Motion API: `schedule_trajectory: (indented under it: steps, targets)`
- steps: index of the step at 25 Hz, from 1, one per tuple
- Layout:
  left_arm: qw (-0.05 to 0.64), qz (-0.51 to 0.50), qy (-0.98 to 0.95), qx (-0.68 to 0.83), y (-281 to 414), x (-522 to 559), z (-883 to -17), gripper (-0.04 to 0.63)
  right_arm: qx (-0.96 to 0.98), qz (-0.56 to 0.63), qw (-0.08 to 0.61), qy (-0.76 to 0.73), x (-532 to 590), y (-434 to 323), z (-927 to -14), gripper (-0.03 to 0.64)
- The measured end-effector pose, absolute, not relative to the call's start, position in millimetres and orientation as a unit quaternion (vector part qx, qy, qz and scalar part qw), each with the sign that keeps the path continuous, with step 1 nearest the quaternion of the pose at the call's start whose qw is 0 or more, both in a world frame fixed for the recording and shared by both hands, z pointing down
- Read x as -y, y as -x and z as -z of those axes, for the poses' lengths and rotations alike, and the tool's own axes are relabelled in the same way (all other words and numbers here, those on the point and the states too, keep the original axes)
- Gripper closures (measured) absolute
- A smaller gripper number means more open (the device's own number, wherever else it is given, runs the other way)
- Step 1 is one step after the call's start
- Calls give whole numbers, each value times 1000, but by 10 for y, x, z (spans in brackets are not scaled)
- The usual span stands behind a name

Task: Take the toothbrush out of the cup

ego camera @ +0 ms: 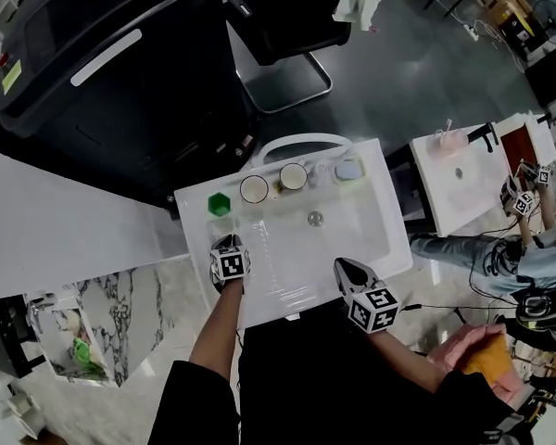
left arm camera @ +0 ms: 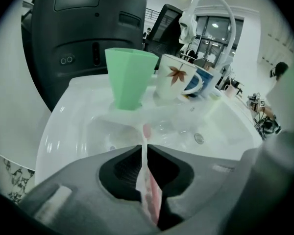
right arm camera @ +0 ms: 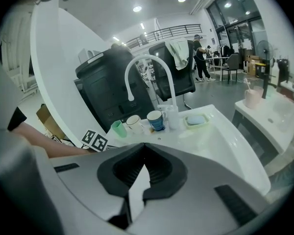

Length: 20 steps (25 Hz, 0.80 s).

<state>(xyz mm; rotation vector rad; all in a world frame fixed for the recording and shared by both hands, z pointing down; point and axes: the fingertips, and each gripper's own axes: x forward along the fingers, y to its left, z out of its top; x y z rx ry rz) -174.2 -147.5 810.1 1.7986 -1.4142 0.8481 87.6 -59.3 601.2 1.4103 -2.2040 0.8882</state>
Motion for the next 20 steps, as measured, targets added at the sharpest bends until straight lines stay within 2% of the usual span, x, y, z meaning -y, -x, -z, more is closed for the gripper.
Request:
schedule_trajectory:
  steps: [7, 15, 20]
  targets:
    - [365, -336, -678, 542, 1676, 1367, -8164, 552, 783, -315, 188, -503, 601, -928, -6007, 615]
    - [356, -327, -682, 549, 1718, 1364, -8087, 552, 791, -309, 179, -497, 638, -893, -5943, 615]
    - [326, -321, -696, 553, 1724, 1330, -7840, 552, 799, -305, 170, -489, 628, -842, -5902, 615]
